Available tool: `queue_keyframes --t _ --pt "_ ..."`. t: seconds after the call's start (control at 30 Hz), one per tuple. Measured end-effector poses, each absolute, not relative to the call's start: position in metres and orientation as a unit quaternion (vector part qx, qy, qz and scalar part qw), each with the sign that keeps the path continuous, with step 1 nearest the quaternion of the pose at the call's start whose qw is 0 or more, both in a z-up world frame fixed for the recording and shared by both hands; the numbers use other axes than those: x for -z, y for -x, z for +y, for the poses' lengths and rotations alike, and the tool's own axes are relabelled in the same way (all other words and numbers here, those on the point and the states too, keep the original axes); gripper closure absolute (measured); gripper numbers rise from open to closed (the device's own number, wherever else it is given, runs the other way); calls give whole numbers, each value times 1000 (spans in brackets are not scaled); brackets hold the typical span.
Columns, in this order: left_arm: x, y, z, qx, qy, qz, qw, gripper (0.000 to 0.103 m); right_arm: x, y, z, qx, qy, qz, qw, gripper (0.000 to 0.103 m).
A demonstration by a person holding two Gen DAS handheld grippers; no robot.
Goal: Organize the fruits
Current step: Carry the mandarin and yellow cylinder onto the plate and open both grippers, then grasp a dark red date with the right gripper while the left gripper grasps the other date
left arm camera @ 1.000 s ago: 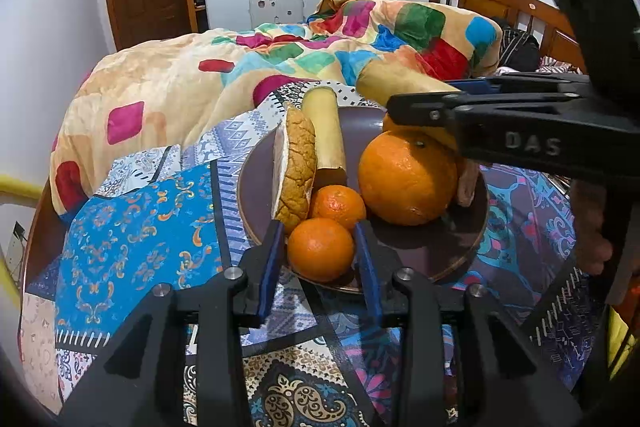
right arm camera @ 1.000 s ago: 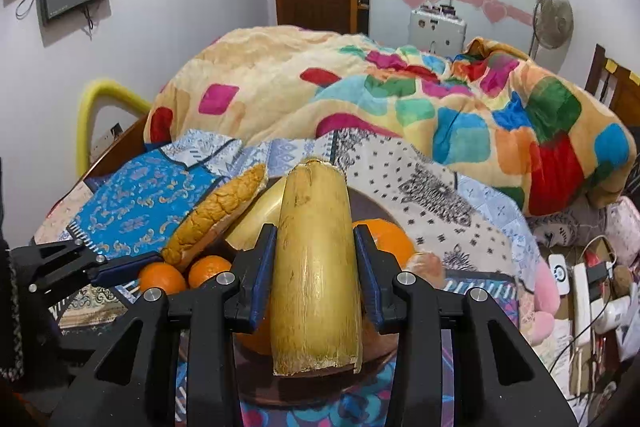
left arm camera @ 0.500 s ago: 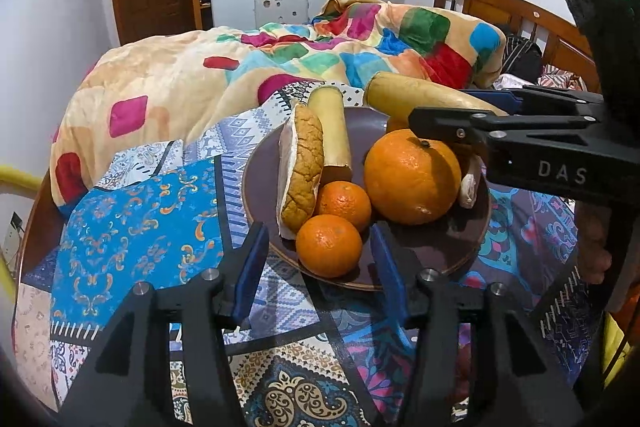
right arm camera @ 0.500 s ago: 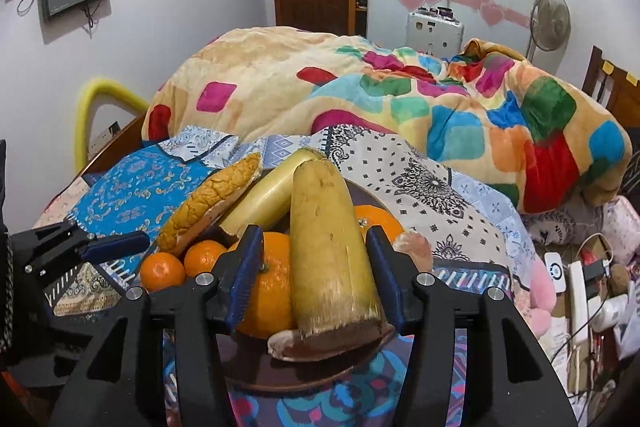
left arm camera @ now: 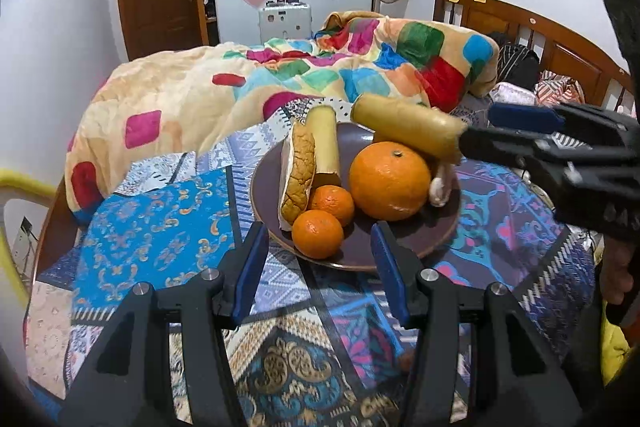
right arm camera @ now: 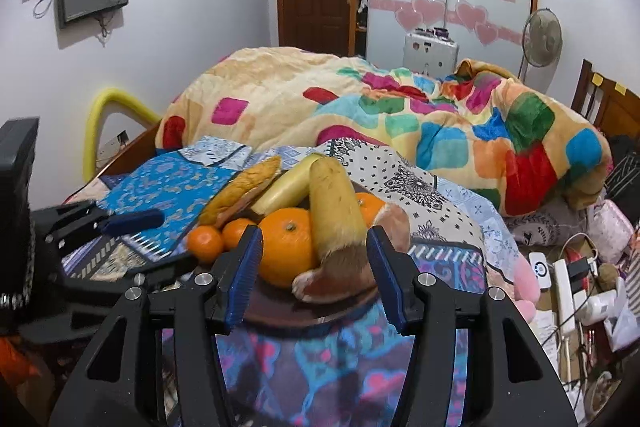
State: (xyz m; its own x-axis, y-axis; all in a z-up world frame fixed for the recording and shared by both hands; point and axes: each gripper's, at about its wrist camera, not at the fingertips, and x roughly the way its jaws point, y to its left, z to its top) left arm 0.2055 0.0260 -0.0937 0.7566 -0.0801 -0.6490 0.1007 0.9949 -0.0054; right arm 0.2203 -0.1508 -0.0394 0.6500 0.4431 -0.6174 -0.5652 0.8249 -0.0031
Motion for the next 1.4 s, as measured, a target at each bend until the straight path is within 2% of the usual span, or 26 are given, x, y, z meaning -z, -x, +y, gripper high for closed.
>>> queue_keyframes --t 0.2,0.27,0.33,0.53,0.6,0.67,0.73,0.93,1.03,1.23,1.3,1.4 --pt "77 -172 30 34 -12 334 942 38 41 -178 -158 -293 108 302 901 50" --pt "76 -164 34 29 -7 337 941 37 48 -168 -158 -299 107 307 897 41" --pt "78 -157 37 26 -2 342 939 35 60 -160 -157 -305 101 319 892 36" --pt "97 -141 45 18 1 367 930 32 101 -152 -148 -312 103 360 873 36" --pt "105 -137 46 20 -1 375 927 32 111 -154 -144 -318 105 371 866 40" --pt "110 -134 47 22 -5 379 925 32 115 -153 -140 -316 114 372 865 54" --pt "116 -132 46 25 -11 382 924 32 119 -155 -137 -319 119 375 862 60" --pt "127 -133 37 38 -16 392 919 32 119 -161 -132 -336 109 369 860 69" --pt "129 -135 33 44 -11 395 917 32 119 -163 -127 -353 101 369 853 84" --pt "131 -138 25 60 -1 399 915 33 119 -162 -130 -351 98 363 858 86" --pt "131 -140 20 69 -1 402 913 43 117 -160 -137 -345 92 360 862 86" --pt "133 -142 12 84 -2 407 910 49 110 -158 -151 -335 83 353 870 86"
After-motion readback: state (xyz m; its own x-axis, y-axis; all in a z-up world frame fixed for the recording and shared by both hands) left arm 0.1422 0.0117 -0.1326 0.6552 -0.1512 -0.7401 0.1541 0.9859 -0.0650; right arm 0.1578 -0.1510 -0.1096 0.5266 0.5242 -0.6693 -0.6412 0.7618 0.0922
